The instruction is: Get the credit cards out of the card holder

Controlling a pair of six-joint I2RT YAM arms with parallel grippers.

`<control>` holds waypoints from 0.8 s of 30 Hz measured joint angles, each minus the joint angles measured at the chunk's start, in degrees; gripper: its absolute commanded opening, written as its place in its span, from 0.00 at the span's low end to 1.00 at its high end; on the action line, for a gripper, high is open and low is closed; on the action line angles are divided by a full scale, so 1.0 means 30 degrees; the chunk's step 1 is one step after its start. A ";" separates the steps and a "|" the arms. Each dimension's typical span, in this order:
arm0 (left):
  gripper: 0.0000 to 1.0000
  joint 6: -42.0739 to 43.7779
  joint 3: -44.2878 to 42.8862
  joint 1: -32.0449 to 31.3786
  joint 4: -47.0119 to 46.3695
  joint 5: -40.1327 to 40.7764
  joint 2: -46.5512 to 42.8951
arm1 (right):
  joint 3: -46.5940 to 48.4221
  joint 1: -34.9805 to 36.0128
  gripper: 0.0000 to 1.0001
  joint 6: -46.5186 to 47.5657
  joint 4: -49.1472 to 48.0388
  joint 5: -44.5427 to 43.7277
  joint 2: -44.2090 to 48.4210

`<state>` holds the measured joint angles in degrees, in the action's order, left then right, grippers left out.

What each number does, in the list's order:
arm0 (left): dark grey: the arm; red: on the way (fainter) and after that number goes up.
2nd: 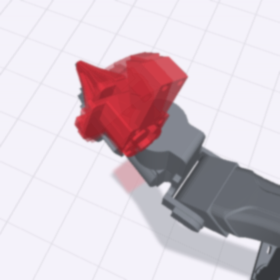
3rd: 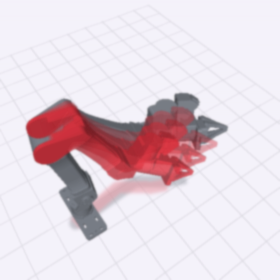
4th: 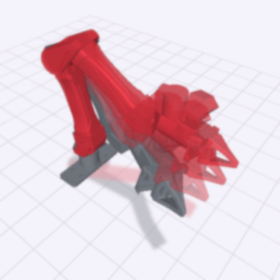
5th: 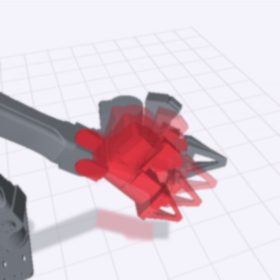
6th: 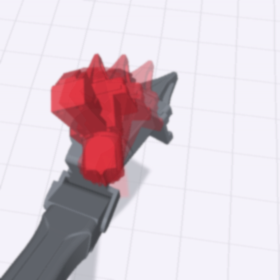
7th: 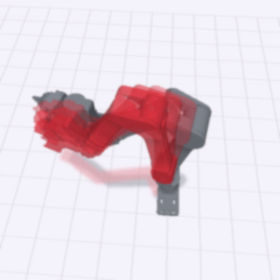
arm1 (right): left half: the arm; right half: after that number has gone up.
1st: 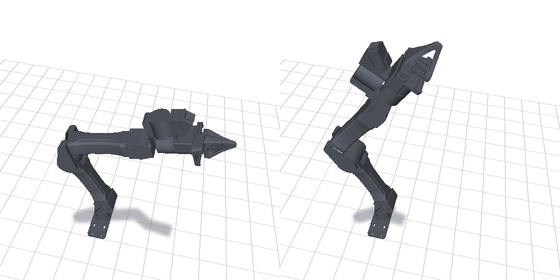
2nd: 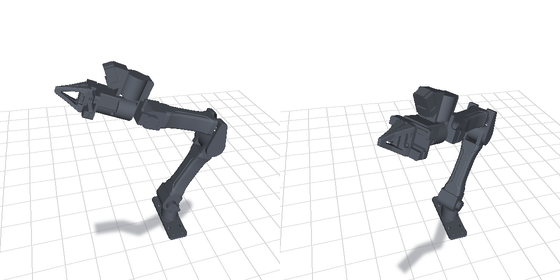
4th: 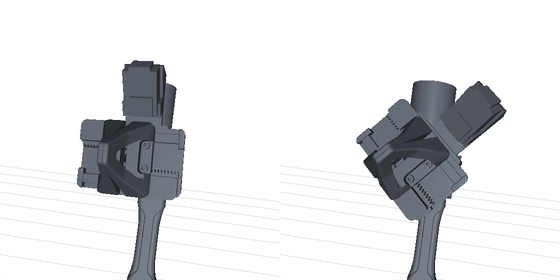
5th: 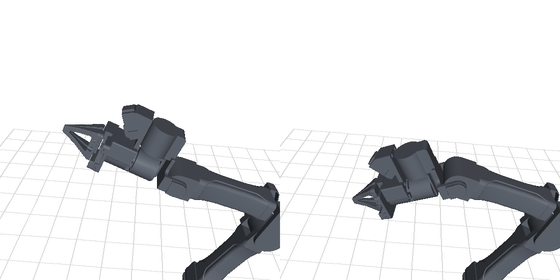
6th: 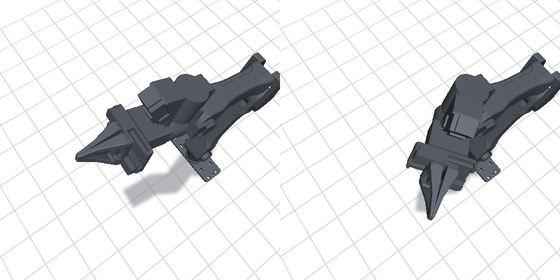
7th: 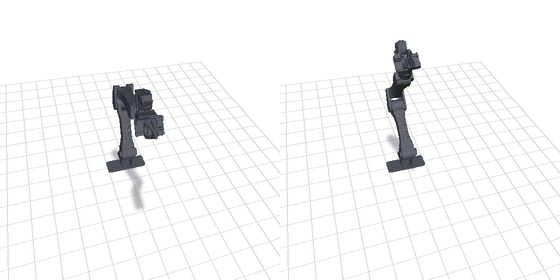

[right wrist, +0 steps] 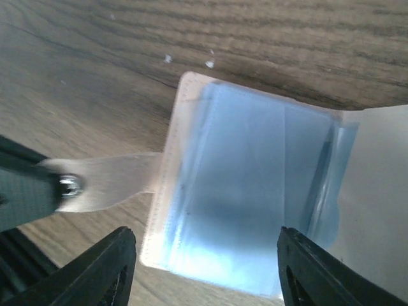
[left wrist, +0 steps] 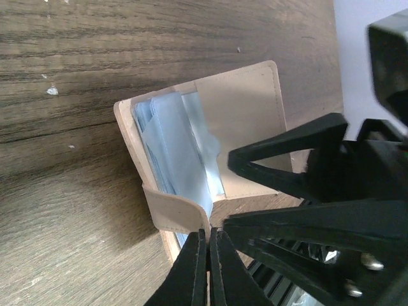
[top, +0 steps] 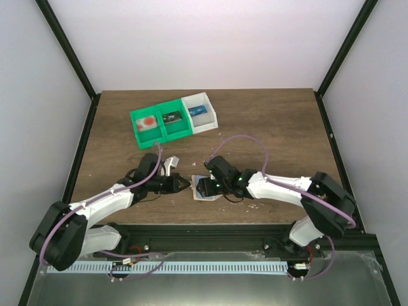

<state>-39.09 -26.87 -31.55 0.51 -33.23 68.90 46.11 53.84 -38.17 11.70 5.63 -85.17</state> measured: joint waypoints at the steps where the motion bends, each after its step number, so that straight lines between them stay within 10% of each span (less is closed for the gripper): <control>1: 0.00 -0.0073 0.0007 0.0007 -0.0007 0.0007 -0.0022 | 0.0000 0.0000 0.66 0.0007 -0.0036 -0.0058 -0.0255; 24: 0.00 -0.0437 0.0277 0.0000 0.0131 0.0284 -0.1013 | -0.0379 0.0000 0.75 0.0058 -0.0670 -0.0036 -0.0976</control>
<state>-40.40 -26.04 -31.55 0.91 -32.38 65.87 44.97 53.84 -38.00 9.69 5.52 -88.09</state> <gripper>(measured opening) 0.023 0.744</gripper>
